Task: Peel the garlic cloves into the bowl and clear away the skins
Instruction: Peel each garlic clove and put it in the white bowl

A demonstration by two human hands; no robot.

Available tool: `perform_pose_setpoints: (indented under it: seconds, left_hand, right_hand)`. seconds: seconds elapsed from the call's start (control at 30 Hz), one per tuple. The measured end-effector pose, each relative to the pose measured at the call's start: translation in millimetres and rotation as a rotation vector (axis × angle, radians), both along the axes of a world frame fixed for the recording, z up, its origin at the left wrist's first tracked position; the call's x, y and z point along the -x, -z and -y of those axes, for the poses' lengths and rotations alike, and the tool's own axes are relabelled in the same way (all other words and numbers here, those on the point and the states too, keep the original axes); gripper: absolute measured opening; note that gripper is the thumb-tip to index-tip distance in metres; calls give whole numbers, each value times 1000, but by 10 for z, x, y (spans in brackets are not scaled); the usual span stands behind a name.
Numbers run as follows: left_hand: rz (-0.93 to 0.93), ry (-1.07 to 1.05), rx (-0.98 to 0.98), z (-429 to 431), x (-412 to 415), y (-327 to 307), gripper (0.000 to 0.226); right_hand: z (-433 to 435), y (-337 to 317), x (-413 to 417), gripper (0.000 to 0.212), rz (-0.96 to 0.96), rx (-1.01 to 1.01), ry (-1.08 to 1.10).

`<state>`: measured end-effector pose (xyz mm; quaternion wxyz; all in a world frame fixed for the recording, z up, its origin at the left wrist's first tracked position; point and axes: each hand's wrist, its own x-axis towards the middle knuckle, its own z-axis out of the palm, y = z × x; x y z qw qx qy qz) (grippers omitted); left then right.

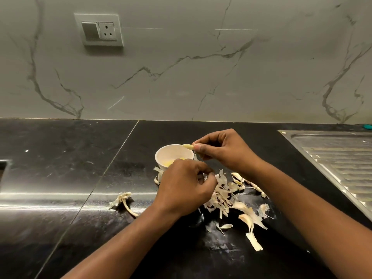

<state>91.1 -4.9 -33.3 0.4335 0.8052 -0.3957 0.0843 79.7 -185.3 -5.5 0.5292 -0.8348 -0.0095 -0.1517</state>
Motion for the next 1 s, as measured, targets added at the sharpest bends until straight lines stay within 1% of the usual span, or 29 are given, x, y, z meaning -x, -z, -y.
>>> perform_pose_setpoints:
  seconds: [0.13,0.3,0.4,0.5,0.6,0.7,0.77,0.87,0.97,1.0]
  left_hand:
    - [29,40,-63,0,60,-12,21]
    - [39,31,-72,-10,60,-13,20]
    - [51,15,-71,-10,57,-20,19]
    - [76,0,-70,9,36,12,17]
    - [74,-15,-53,11,7,49,14]
    - [62,-15,-38,15,-18,78,8]
    - [50,-5,-27,20,-31,91,5]
    - [44,4,-23,27,-64,115,2]
    - [37,10,-8,39,-86,132,3]
    - [35,14,-4,41,-84,130,5]
  right_hand:
    - [-98,16,-157,13,-49,84,11]
    - [-123,-39,-195,15,-67,105,14]
    - [1,-180,-32,15,-43,73,0]
    - [248,-266,271,17,-67,28,-30]
    - [503,-215,566,19,-113,11,-42]
    - [705,-84,724,17,-128,33,4]
    - [810,-13,758,14,-122,91,52]
    - [871,88,731,10,-123,250,133]
    - [815,186,656,6,-150,361,171]
    - [782,208,644,6,-173,434,170]
